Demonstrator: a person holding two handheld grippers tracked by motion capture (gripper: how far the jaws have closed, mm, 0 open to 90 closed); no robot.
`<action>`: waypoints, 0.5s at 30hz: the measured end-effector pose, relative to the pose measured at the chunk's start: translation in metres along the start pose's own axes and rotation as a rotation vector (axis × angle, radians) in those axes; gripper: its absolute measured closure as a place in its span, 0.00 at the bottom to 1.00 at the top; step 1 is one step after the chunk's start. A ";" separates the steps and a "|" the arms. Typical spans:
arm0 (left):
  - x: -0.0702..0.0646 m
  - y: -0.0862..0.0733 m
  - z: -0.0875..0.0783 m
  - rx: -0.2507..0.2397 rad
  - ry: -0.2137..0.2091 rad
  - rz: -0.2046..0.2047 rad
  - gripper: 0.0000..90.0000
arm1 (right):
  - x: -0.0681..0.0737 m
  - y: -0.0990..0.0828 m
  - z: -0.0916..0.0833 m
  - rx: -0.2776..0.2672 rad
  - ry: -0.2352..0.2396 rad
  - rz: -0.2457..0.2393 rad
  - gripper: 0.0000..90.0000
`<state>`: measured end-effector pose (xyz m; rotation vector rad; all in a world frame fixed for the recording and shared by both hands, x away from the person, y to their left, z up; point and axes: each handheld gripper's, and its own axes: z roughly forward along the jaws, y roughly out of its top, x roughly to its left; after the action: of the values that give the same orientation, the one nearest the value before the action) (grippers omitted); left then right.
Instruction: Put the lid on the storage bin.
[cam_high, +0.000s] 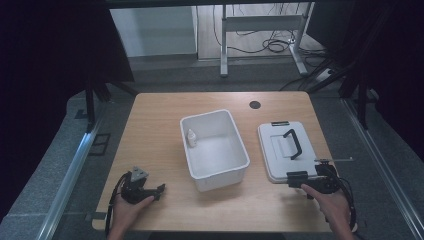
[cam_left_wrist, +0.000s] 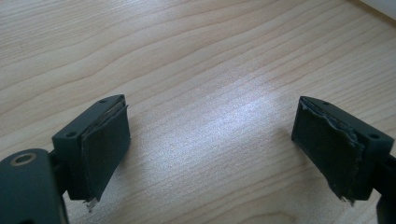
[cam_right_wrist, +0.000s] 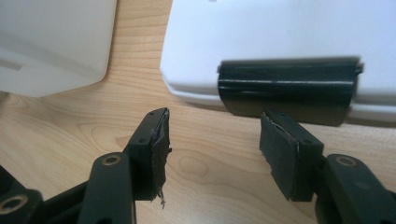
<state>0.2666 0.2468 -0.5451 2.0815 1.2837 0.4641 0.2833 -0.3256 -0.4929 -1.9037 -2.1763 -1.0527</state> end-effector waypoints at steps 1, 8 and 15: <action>0.000 0.000 0.000 0.000 0.000 0.000 0.13 | -0.001 0.001 0.000 0.001 0.001 0.002 0.48; 0.000 0.000 0.000 0.000 0.000 0.000 0.13 | 0.000 0.003 0.002 0.008 0.003 0.010 0.49; 0.000 0.000 0.000 -0.001 -0.001 0.001 0.13 | 0.008 0.011 -0.008 -0.029 -0.011 -0.002 0.49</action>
<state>0.2660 0.2470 -0.5451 2.0812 1.2823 0.4638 0.2884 -0.3226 -0.4777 -1.9242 -2.1816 -1.0824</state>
